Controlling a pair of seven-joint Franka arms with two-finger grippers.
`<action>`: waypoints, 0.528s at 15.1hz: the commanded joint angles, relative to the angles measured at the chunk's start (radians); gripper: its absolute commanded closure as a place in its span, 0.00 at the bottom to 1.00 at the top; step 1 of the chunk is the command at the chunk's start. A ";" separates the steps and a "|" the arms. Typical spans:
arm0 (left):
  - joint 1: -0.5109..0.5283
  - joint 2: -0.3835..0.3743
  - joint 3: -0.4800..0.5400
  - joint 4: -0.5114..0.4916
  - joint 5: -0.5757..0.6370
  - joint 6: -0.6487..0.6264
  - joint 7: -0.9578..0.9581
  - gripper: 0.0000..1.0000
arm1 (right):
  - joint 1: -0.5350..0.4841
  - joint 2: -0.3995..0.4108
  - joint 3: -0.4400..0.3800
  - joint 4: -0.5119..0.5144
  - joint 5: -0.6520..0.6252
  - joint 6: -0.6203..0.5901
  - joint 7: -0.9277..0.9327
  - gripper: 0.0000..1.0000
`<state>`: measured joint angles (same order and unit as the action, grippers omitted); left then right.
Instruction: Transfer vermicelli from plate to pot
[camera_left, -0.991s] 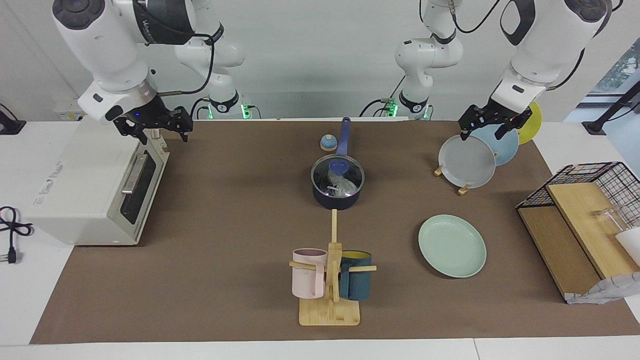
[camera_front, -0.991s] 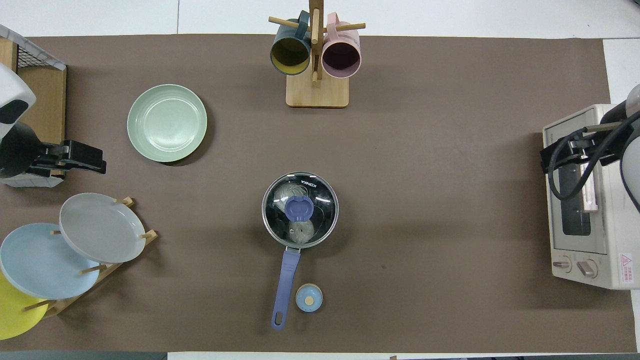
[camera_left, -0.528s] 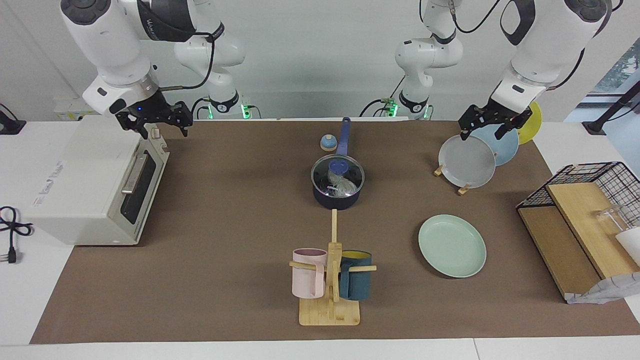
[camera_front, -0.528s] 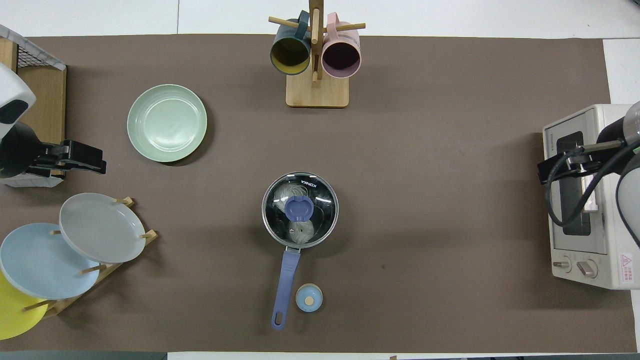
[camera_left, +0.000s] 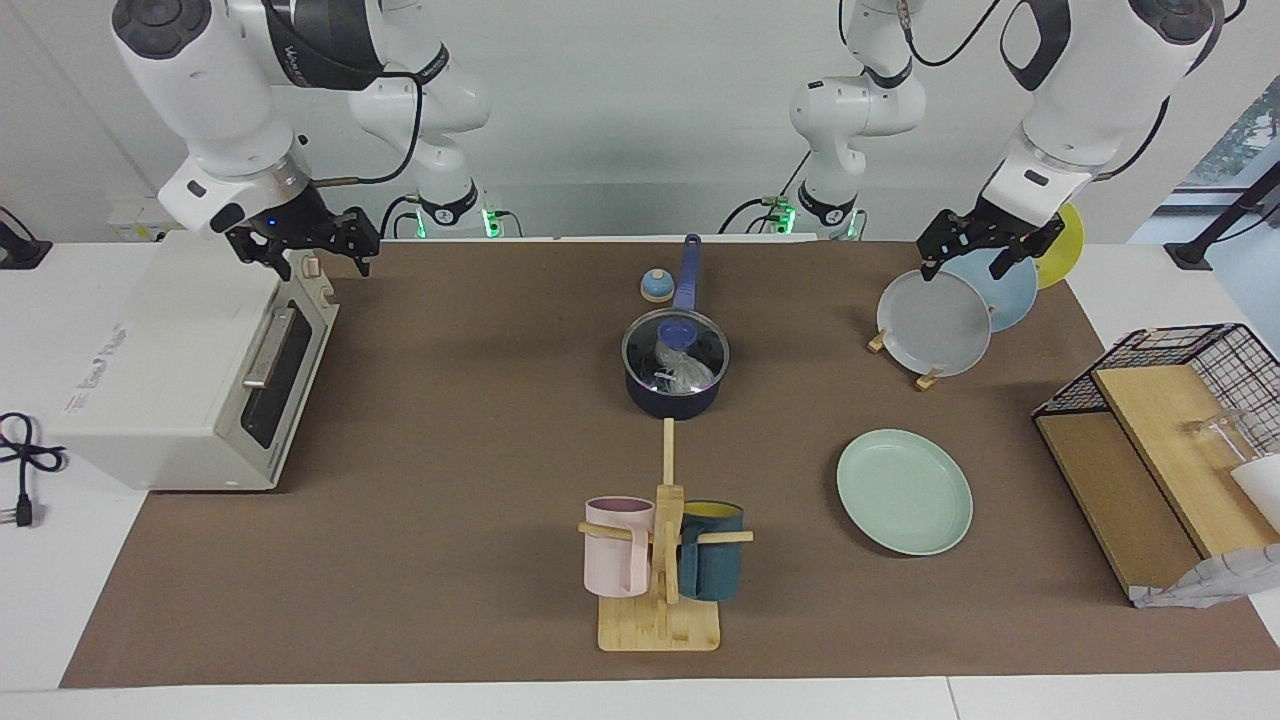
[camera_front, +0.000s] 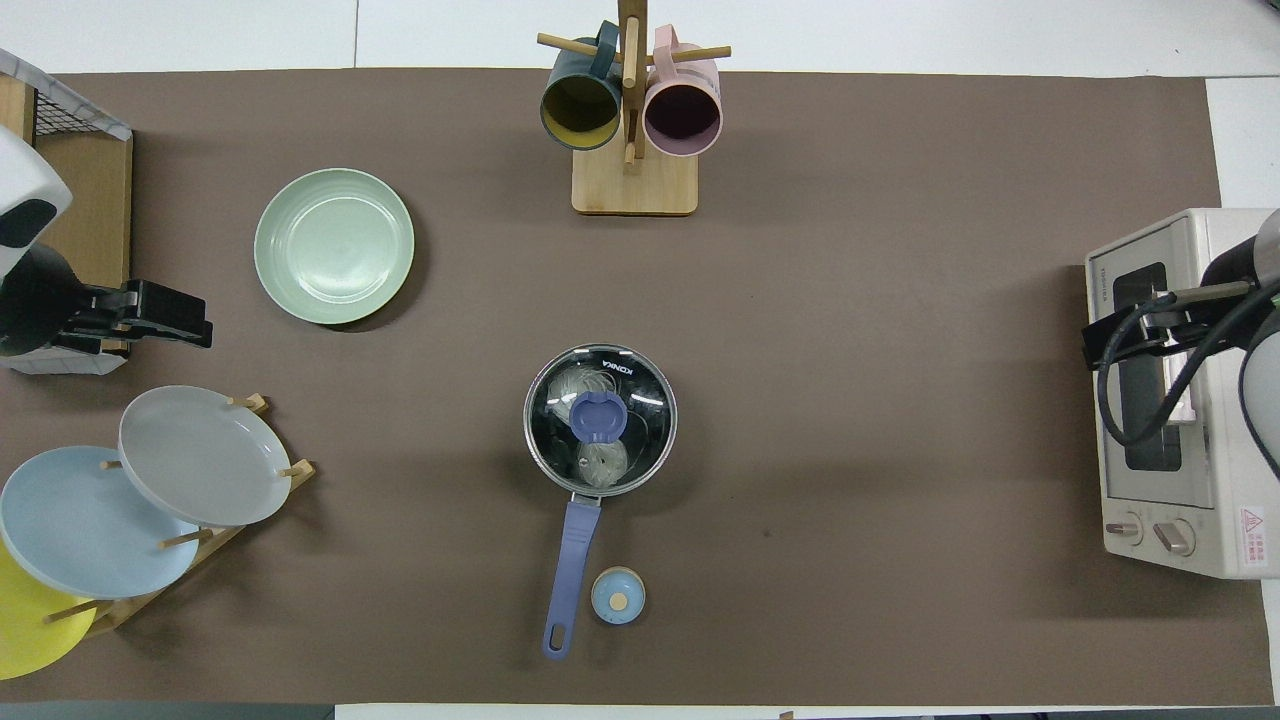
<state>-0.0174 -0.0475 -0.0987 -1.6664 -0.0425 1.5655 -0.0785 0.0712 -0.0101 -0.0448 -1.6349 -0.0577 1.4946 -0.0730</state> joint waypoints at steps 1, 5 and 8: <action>0.001 -0.017 0.001 -0.009 0.026 -0.005 0.002 0.00 | -0.010 -0.001 -0.009 0.021 0.015 0.006 -0.013 0.00; 0.001 -0.017 0.001 -0.009 0.026 -0.005 0.002 0.00 | -0.007 0.004 -0.007 0.046 0.015 -0.007 -0.011 0.00; 0.001 -0.017 0.001 -0.009 0.026 -0.005 0.002 0.00 | -0.007 0.006 -0.007 0.053 0.015 -0.011 -0.010 0.00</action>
<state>-0.0174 -0.0475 -0.0987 -1.6664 -0.0425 1.5655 -0.0785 0.0689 -0.0104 -0.0534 -1.5989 -0.0573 1.4943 -0.0730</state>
